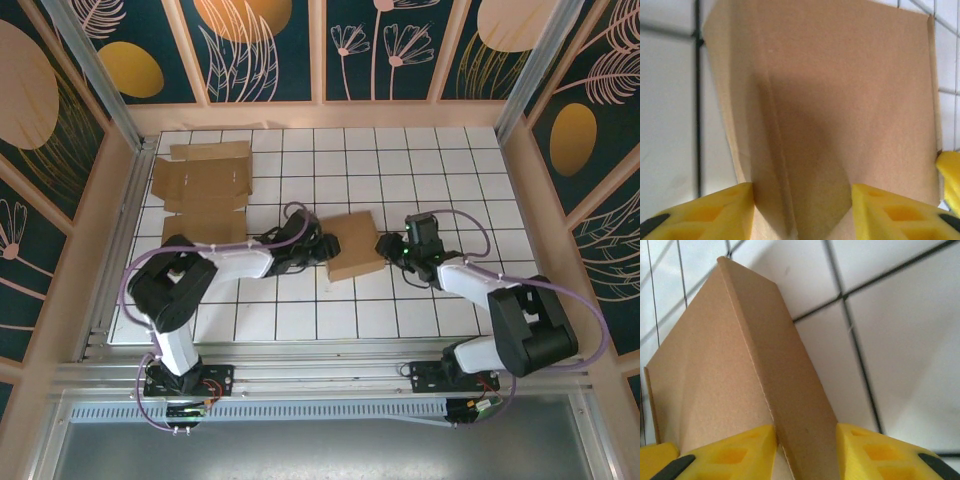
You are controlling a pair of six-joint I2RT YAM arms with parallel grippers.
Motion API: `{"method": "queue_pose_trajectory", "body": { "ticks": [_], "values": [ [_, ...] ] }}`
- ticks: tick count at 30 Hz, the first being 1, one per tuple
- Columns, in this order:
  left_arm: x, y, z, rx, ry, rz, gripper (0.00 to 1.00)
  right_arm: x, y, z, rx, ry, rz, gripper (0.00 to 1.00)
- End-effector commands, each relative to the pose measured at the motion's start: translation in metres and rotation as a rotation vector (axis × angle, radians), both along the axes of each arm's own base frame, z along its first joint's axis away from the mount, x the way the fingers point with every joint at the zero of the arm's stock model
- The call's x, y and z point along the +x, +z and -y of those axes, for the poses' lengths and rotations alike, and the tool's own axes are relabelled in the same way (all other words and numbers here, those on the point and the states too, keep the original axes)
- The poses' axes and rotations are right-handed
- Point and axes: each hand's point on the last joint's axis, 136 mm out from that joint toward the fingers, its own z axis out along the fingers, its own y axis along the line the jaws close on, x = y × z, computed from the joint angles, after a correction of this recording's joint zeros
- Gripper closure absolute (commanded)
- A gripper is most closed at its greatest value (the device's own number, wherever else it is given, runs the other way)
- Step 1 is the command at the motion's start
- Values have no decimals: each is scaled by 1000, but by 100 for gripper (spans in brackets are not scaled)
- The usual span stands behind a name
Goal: Fold the paper box
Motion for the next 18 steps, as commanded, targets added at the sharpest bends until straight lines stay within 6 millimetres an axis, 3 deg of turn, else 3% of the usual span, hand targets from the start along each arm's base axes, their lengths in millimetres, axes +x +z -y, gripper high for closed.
{"method": "queue_pose_trajectory", "body": {
  "ticks": [1, 5, 9, 10, 11, 14, 18],
  "values": [
    [36, 12, 40, -96, -33, 56, 53, 26, -7, 27, 26, -135, 8, 64],
    [101, 17, 93, -158, -68, 133, 58, 71, -9, 65, -31, -211, 24, 64],
    [160, 8, 154, -228, -93, 151, 60, 125, -11, 92, -9, -244, 6, 63],
    [180, 25, 172, -280, -81, 190, 60, 140, -10, 97, 7, -247, 13, 63],
    [194, 24, 181, -313, -61, 197, 60, 152, -12, 104, 12, -263, 7, 63],
    [225, 34, 187, -453, 29, 245, 59, 185, -20, 120, 19, -280, -10, 63],
    [244, 37, 159, -488, 120, 292, 55, 219, -13, 130, -2, -257, 21, 63]
  ]
}}
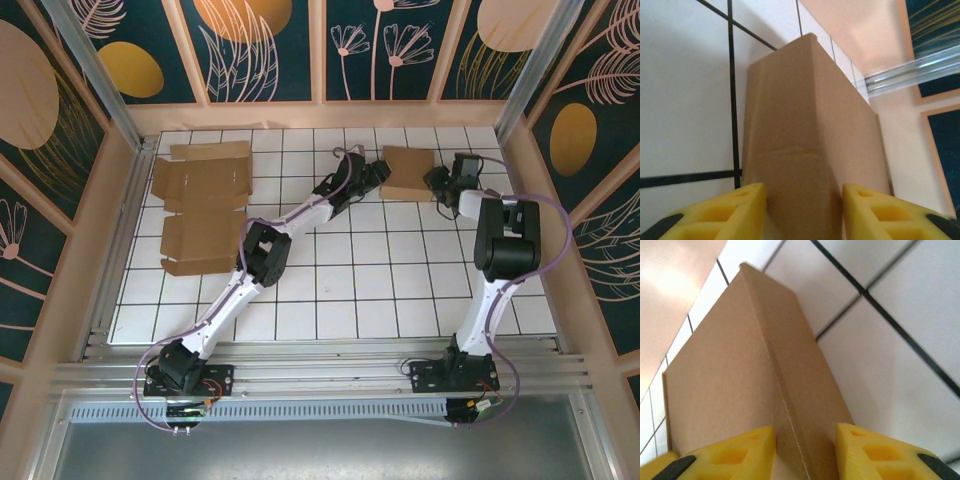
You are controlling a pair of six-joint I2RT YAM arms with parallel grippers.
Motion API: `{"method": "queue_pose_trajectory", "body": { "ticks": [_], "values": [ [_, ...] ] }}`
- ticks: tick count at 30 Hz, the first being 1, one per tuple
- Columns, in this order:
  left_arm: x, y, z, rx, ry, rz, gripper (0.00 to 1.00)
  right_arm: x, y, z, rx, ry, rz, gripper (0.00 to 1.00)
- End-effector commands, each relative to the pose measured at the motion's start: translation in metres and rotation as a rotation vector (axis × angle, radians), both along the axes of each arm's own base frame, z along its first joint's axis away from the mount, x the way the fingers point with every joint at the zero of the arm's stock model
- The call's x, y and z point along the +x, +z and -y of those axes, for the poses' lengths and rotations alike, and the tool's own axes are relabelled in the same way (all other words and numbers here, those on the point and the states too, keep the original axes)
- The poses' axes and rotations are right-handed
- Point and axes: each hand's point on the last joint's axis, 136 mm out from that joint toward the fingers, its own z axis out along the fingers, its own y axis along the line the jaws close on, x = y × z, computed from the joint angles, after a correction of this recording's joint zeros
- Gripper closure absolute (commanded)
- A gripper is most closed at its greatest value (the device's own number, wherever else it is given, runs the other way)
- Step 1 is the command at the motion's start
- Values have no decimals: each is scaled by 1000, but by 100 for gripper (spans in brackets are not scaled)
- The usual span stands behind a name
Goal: Fold the paper box
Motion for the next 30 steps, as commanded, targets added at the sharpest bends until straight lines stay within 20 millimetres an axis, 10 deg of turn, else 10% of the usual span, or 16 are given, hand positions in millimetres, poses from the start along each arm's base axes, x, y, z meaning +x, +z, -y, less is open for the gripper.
{"method": "queue_pose_trajectory", "body": {
  "ticks": [1, 10, 16, 25, 30],
  "values": [
    [-3, 38, 1, -82, -2, 48, 54, 3, -11, -14, -7, 97, -62, 62],
    [-3, 158, -58, 89, 15, 234, 21, 5, 112, -35, -73, 172, 132, 48],
    [-56, 235, -160, 345, 59, 318, 18, -33, 165, -146, -57, 386, 216, 36],
    [-189, 246, -324, 593, 255, 233, 9, -77, 140, -354, 7, 701, 214, 33],
    [-262, 229, -382, 619, 373, 179, 8, -51, 98, -431, -128, 743, 236, 32]
  ]
}}
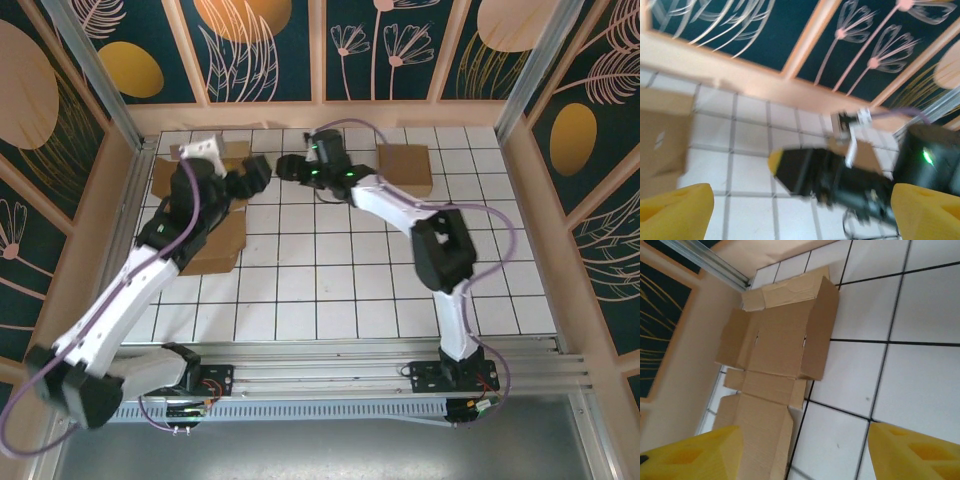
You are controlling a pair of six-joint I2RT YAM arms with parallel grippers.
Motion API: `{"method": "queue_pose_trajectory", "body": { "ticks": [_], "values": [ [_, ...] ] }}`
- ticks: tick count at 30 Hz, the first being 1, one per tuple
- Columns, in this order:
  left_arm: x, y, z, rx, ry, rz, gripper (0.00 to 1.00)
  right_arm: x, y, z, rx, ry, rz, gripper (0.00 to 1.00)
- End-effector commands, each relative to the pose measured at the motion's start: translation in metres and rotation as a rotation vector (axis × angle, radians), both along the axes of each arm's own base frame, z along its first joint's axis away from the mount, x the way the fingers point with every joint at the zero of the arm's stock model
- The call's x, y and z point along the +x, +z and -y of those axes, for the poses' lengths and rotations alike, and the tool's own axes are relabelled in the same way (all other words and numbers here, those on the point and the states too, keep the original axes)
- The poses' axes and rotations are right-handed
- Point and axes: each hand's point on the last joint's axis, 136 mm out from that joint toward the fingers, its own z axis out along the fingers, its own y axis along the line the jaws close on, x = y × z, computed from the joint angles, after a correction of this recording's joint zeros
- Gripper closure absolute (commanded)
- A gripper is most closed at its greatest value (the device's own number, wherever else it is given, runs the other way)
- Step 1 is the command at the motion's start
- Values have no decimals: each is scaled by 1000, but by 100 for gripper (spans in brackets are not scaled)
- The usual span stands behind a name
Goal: Fold the paper box
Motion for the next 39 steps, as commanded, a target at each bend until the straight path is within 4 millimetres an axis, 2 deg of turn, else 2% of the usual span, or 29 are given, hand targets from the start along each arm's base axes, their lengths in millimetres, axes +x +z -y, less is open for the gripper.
{"method": "queue_pose_trajectory", "body": {
  "ticks": [1, 4, 6, 9, 11, 14, 16, 19, 21, 23, 25, 29, 32, 33, 34, 39],
  "values": [
    [-40, -47, -44, 91, 128, -114, 8, 31, -23, -28, -111, -66, 77, 31],
    [-66, -53, -66, 66, 187, -101, 7, 58, -56, -50, -212, -114, 117, 28],
    [-76, -55, -75, 60, 210, -91, 6, 68, -69, -63, -222, -121, 157, 27],
    [-85, -58, -83, 61, 229, -86, 5, 73, -82, -79, -173, -114, 196, 27],
    [-87, -61, -84, 71, 230, -86, 4, 72, -84, -86, -104, -113, 194, 31],
    [-86, -65, -86, 89, 234, -92, 3, 72, -92, -91, -45, -109, 173, 47],
    [-85, -64, -85, 95, 234, -92, 2, 71, -92, -94, -27, -103, 160, 69],
    [-83, -61, -85, 92, 239, -85, 1, 66, -81, -97, -13, -71, 151, 90],
    [-82, -58, -87, 88, 255, -81, 1, 63, -64, -92, -18, -54, 158, 100],
    [-79, -55, -88, 93, 266, -82, 1, 58, -45, -79, -37, -34, 172, 100],
    [-74, -53, -88, 120, 275, -93, 1, 49, -17, -58, -66, 3, 224, 100],
    [-59, -54, -81, 185, 261, -118, 1, 25, 10, 7, -144, 24, 273, 100],
    [-43, -63, -64, 211, 194, -148, 1, 13, 8, 73, -146, -13, 225, 100],
    [-36, -68, -58, 215, 176, -165, 1, 3, 4, 86, -153, -15, 209, 100],
    [-30, -74, -54, 217, 160, -185, 1, 3, 1, 113, -172, -51, 201, 100],
    [-1, -111, -44, 168, 113, -274, 2, -31, -27, 176, -213, -88, 177, 100]
  ]
}}
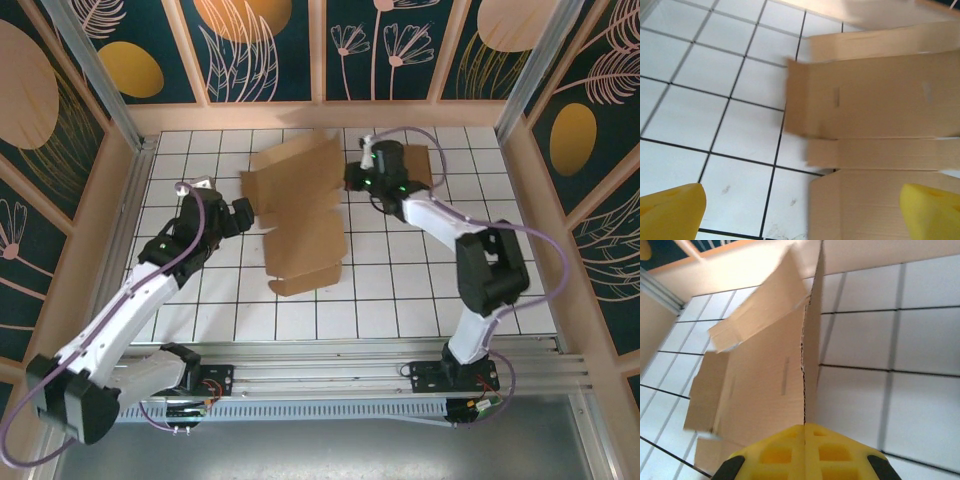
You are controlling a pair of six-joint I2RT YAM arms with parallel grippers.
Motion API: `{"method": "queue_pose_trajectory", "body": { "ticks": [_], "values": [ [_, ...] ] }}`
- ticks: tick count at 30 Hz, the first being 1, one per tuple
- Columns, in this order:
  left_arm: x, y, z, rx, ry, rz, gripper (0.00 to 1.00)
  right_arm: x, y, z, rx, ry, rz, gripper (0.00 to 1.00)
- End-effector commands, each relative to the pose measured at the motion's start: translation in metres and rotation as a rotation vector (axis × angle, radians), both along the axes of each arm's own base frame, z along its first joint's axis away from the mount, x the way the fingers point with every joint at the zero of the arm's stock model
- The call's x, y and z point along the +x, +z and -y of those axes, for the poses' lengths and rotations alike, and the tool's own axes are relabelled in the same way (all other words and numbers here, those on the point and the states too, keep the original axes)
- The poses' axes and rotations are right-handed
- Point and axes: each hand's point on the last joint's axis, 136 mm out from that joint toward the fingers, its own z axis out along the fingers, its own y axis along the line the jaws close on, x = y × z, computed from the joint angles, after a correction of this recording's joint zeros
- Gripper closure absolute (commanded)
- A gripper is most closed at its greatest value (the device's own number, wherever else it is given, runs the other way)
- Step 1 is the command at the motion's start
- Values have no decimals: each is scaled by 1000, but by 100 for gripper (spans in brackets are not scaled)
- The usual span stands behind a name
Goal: Fold the paper box
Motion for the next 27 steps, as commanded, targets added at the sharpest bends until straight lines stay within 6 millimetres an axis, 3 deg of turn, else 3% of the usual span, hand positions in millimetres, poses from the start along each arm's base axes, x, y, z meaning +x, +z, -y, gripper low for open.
{"method": "queue_pose_trajectory", "body": {
  "ticks": [1, 5, 9, 14, 18, 23, 27],
  "values": [
    [21, -10, 9, -71, -45, -8, 2, -26, -34, 14, -23, 38, -39, 100],
    [43, -50, 15, -153, -85, -95, 4, -42, -52, 41, -20, -3, -77, 100],
    [65, -83, 44, -218, -229, -208, 7, -50, -61, 59, 20, -55, -126, 100],
    [90, -121, 68, -246, -322, -306, 15, -63, -61, 60, 96, -92, -152, 100],
    [95, -156, 74, -266, -317, -409, 24, -66, -64, 61, 104, -102, -153, 100],
    [88, -190, 76, -289, -305, -483, 45, -65, -65, 62, 97, -109, -155, 100],
    [93, -190, 83, -316, -330, -460, 72, -63, -61, 57, 115, -85, -152, 98]
  ]
}}
